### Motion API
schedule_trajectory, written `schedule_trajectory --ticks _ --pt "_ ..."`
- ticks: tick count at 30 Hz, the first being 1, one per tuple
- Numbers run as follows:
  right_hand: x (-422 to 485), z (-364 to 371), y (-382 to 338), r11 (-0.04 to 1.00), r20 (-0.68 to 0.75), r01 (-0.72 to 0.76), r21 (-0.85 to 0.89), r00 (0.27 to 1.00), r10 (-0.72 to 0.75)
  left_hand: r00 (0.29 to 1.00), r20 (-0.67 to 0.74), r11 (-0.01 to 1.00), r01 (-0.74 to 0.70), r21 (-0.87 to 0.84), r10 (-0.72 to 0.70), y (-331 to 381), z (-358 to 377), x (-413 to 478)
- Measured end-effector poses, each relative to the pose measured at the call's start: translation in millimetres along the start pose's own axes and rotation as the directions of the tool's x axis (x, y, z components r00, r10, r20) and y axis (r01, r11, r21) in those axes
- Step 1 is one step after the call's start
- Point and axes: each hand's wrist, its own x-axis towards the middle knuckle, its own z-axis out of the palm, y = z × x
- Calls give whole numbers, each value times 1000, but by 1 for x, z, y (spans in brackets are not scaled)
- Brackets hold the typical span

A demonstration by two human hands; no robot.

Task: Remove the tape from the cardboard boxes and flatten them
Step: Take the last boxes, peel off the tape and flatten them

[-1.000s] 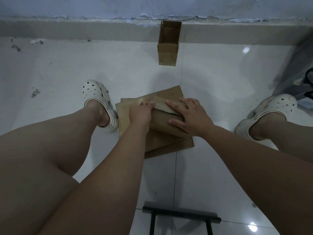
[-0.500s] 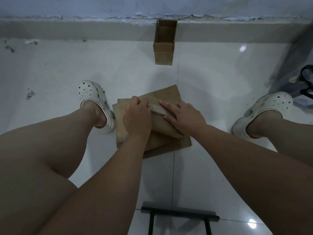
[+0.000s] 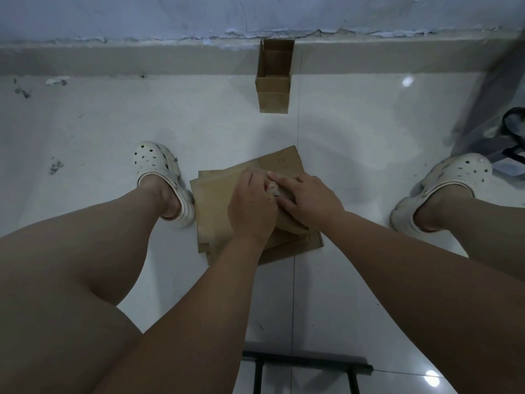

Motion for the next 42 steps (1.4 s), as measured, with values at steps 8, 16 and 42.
schedule_trajectory --ticks 8,16,42 --pt "-1 -2 -1 995 -23 4 100 1000 -2 977 -188 967 53 -249 -102 23 1 -25" --pt "-1 3 -3 993 -46 -27 114 998 32 934 11 843 327 -428 -357 36 -13 -18" --pt "-32 9 20 901 -188 -176 398 945 267 627 316 181 599 -780 -712 26 -17 15"
